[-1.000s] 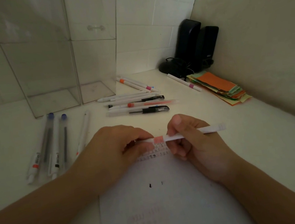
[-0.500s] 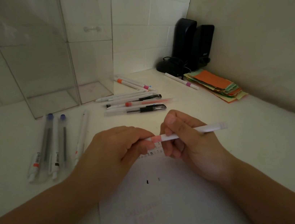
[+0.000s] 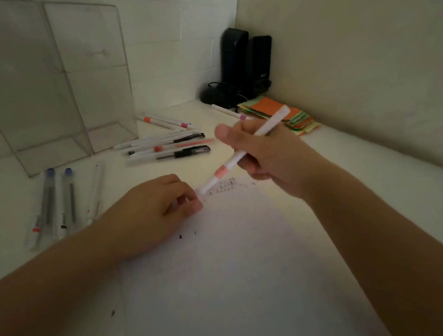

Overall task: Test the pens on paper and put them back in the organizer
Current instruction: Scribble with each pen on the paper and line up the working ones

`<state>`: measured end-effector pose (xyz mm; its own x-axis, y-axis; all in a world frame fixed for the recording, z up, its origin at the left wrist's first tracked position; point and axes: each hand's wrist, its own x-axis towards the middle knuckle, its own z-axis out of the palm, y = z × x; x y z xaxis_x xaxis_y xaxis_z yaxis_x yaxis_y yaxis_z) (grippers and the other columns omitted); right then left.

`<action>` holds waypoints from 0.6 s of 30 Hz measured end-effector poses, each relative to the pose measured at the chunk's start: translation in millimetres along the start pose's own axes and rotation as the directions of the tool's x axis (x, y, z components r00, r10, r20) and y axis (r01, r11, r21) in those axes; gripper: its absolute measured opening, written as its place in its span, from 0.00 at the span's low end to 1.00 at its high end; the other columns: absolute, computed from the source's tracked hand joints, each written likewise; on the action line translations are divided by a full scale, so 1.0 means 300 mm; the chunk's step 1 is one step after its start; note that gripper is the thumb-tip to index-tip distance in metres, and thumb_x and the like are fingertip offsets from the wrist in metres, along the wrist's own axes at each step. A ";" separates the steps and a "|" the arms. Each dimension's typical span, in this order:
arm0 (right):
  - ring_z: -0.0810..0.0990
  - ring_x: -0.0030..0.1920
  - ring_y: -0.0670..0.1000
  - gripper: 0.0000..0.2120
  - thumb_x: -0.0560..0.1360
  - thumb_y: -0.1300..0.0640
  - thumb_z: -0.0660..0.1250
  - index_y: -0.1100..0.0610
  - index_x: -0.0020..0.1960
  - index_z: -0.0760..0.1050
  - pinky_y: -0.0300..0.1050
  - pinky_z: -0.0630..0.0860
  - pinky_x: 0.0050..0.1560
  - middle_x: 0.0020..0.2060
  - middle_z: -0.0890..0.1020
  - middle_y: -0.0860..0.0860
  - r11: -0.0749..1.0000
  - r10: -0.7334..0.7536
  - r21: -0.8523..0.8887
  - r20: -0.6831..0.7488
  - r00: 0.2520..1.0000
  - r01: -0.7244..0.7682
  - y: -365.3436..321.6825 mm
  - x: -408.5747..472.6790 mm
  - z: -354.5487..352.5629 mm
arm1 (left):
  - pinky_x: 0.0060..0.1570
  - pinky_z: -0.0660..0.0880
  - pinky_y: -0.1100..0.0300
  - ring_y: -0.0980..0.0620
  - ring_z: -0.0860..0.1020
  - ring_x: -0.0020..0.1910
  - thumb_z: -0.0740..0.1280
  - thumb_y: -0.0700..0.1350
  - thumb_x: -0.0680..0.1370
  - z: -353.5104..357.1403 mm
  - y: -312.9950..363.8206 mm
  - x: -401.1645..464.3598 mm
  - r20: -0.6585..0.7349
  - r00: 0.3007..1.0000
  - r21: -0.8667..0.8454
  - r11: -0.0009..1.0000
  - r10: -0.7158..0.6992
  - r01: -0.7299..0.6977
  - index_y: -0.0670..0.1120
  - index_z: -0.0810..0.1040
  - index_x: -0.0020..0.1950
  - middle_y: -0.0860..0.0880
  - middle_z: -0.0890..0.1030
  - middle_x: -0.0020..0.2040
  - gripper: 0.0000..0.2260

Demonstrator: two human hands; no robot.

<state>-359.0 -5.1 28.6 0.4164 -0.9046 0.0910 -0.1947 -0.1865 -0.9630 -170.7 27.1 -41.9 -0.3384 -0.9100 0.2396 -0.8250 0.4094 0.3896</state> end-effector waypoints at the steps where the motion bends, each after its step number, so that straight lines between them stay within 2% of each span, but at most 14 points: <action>1: 0.61 0.23 0.49 0.17 0.68 0.47 0.70 0.55 0.30 0.69 0.42 0.56 0.25 0.21 0.70 0.50 0.998 -0.033 -0.051 -0.021 0.999 0.032 -0.025 -0.029 -0.030 | 0.43 0.66 0.66 0.58 0.73 0.42 0.56 0.55 0.77 -0.009 0.009 0.009 0.031 0.999 0.040 0.999 -0.026 0.024 0.55 0.74 0.48 0.56 0.73 0.44 0.09; 3: 0.67 0.22 0.48 0.14 0.70 0.51 0.70 0.56 0.30 0.72 0.39 0.62 0.22 0.22 0.74 0.50 0.987 -0.122 -0.108 -0.053 0.991 0.115 -0.068 -0.121 -0.107 | 0.50 0.68 0.59 0.52 0.74 0.48 0.53 0.57 0.77 -0.031 0.039 0.028 0.105 0.991 0.192 0.979 -0.085 0.063 0.50 0.75 0.54 0.52 0.76 0.49 0.16; 4: 0.69 0.23 0.48 0.12 0.70 0.52 0.70 0.56 0.31 0.74 0.38 0.65 0.22 0.23 0.77 0.50 0.983 -0.155 -0.107 -0.066 0.986 0.148 -0.079 -0.186 -0.154 | 0.52 0.70 0.57 0.52 0.73 0.47 0.53 0.58 0.77 -0.046 0.065 0.032 0.110 0.988 0.286 0.956 -0.104 0.069 0.50 0.75 0.55 0.51 0.76 0.50 0.17; 6: 0.75 0.26 0.49 0.09 0.72 0.52 0.68 0.54 0.34 0.79 0.37 0.69 0.25 0.28 0.81 0.52 0.975 -0.198 -0.118 -0.097 0.975 0.187 -0.086 -0.361 -0.257 | 0.49 0.72 0.56 0.54 0.71 0.42 0.53 0.59 0.76 -0.059 0.149 0.035 0.004 1.000 0.372 0.928 -0.013 0.010 0.52 0.75 0.54 0.52 0.77 0.50 0.17; 8: 0.78 0.29 0.50 0.11 0.71 0.46 0.68 0.52 0.38 0.82 0.38 0.73 0.27 0.33 0.83 0.53 0.972 -0.204 -0.143 -0.134 0.970 0.185 -0.073 -0.570 -0.344 | 0.39 0.69 0.61 0.56 0.71 0.36 0.53 0.58 0.74 -0.057 0.306 0.018 -0.092 0.982 0.243 0.961 0.163 -0.136 0.54 0.75 0.50 0.54 0.77 0.45 0.15; 9: 0.79 0.30 0.51 0.13 0.69 0.41 0.68 0.51 0.39 0.82 0.38 0.73 0.27 0.34 0.83 0.53 0.977 -0.176 -0.153 -0.174 0.969 0.150 -0.056 -0.676 -0.378 | 0.36 0.67 0.65 0.57 0.71 0.34 0.54 0.58 0.73 -0.046 0.395 0.006 -0.103 0.966 0.109 0.968 0.236 -0.224 0.55 0.75 0.48 0.56 0.77 0.42 0.14; 11: 0.77 0.28 0.51 0.20 0.63 0.36 0.69 0.52 0.37 0.82 0.36 0.72 0.26 0.31 0.82 0.55 0.990 -0.081 -0.139 -0.329 0.941 0.037 -0.002 -0.873 -0.431 | 0.35 0.67 0.70 0.55 0.73 0.36 0.55 0.58 0.74 0.000 0.568 -0.019 -0.057 0.920 -0.110 0.913 0.388 -0.392 0.56 0.75 0.46 0.58 0.77 0.39 0.12; 13: 0.72 0.24 0.50 0.18 0.67 0.41 0.68 0.56 0.34 0.78 0.34 0.68 0.23 0.26 0.77 0.58 0.987 0.012 -0.129 -0.534 0.846 -0.095 0.074 -1.046 -0.471 | 0.38 0.67 0.75 0.58 0.73 0.39 0.55 0.57 0.74 0.079 0.719 -0.038 0.027 0.837 -0.238 0.817 0.546 -0.525 0.56 0.76 0.46 0.61 0.75 0.37 0.11; 15: 0.68 0.21 0.47 0.15 0.73 0.52 0.63 0.59 0.31 0.74 0.32 0.64 0.20 0.21 0.73 0.54 0.963 0.134 -0.085 -0.674 0.726 -0.257 0.154 -1.191 -0.496 | 0.39 0.66 0.74 0.60 0.73 0.38 0.58 0.57 0.74 0.176 0.843 -0.054 0.128 0.749 -0.331 0.740 0.651 -0.586 0.56 0.76 0.46 0.63 0.73 0.36 0.09; 16: 0.67 0.20 0.45 0.14 0.74 0.55 0.63 0.61 0.32 0.74 0.32 0.63 0.20 0.20 0.73 0.52 0.941 0.193 -0.062 -0.709 0.678 -0.332 0.197 -1.253 -0.508 | 0.39 0.66 0.74 0.62 0.72 0.37 0.59 0.56 0.75 0.221 0.896 -0.059 0.161 0.709 -0.373 0.707 0.687 -0.601 0.56 0.76 0.46 0.63 0.72 0.35 0.08; 18: 0.69 0.21 0.44 0.13 0.75 0.56 0.63 0.62 0.35 0.74 0.31 0.64 0.21 0.21 0.74 0.50 0.892 0.280 -0.058 -0.707 0.650 -0.447 0.291 -1.350 -0.522 | 0.40 0.66 0.73 0.64 0.72 0.38 0.60 0.55 0.74 0.300 0.979 -0.063 0.192 0.644 -0.414 0.656 0.741 -0.631 0.55 0.76 0.45 0.63 0.72 0.36 0.08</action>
<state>-683.6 285.1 -52.5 -0.4116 -0.9109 -0.0307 -0.4120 0.2160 -0.8852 -447.4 158.6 -12.2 -0.9157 -0.2955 0.2724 -0.1405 0.8703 0.4720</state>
